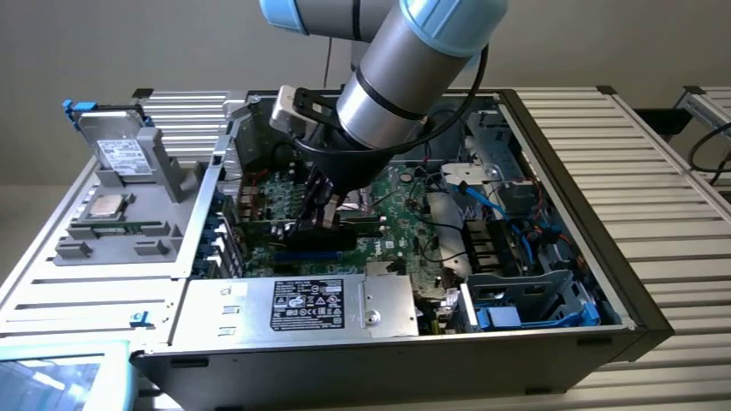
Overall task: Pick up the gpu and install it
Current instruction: 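Insert the gpu into the slot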
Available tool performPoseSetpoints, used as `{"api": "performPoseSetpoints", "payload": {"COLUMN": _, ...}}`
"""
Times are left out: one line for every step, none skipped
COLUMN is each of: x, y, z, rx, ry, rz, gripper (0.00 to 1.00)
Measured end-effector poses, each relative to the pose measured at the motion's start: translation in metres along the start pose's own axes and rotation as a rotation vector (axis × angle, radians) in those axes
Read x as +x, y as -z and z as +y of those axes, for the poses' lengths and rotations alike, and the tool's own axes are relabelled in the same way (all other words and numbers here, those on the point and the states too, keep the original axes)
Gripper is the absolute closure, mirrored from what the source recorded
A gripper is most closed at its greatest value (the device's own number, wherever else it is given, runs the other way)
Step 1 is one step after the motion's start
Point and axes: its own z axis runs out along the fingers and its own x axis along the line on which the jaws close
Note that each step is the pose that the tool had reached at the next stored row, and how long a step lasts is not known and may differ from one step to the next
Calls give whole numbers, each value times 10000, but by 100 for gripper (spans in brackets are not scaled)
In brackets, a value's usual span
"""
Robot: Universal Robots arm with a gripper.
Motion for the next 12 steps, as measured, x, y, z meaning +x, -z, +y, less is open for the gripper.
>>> {"api": "performPoseSetpoints", "payload": {"x": 0, "y": 0, "z": 0, "rx": 0, "ry": 0, "rz": 0, "gripper": 72}}
{"api": "performPoseSetpoints", "payload": {"x": 0, "y": 0, "z": 0, "rx": 0, "ry": 0, "rz": 0, "gripper": 72}}
{"api": "performPoseSetpoints", "payload": {"x": 0, "y": 1, "z": -3, "rx": 0, "ry": 0, "rz": 1, "gripper": 72}}
{"api": "performPoseSetpoints", "payload": {"x": 2, "y": 2, "z": -8, "rx": -1, "ry": 2, "rz": -1, "gripper": 72}}
{"api": "performPoseSetpoints", "payload": {"x": 4, "y": 2, "z": -15, "rx": 0, "ry": 3, "rz": -5, "gripper": 72}}
{"api": "performPoseSetpoints", "payload": {"x": 5, "y": 0, "z": -21, "rx": 0, "ry": 5, "rz": -11, "gripper": 72}}
{"api": "performPoseSetpoints", "payload": {"x": 7, "y": -5, "z": -25, "rx": -5, "ry": 10, "rz": -20, "gripper": 72}}
{"api": "performPoseSetpoints", "payload": {"x": 7, "y": -11, "z": -28, "rx": -22, "ry": 16, "rz": -34, "gripper": 72}}
{"api": "performPoseSetpoints", "payload": {"x": 8, "y": -15, "z": -32, "rx": -59, "ry": 19, "rz": -46, "gripper": 72}}
{"api": "performPoseSetpoints", "payload": {"x": 8, "y": -20, "z": -34, "rx": -105, "ry": 19, "rz": -62, "gripper": 72}}
{"api": "performPoseSetpoints", "payload": {"x": 8, "y": -23, "z": -36, "rx": -161, "ry": 14, "rz": -82, "gripper": 72}}
{"api": "performPoseSetpoints", "payload": {"x": 8, "y": -27, "z": -38, "rx": -221, "ry": 10, "rz": -100, "gripper": 72}}
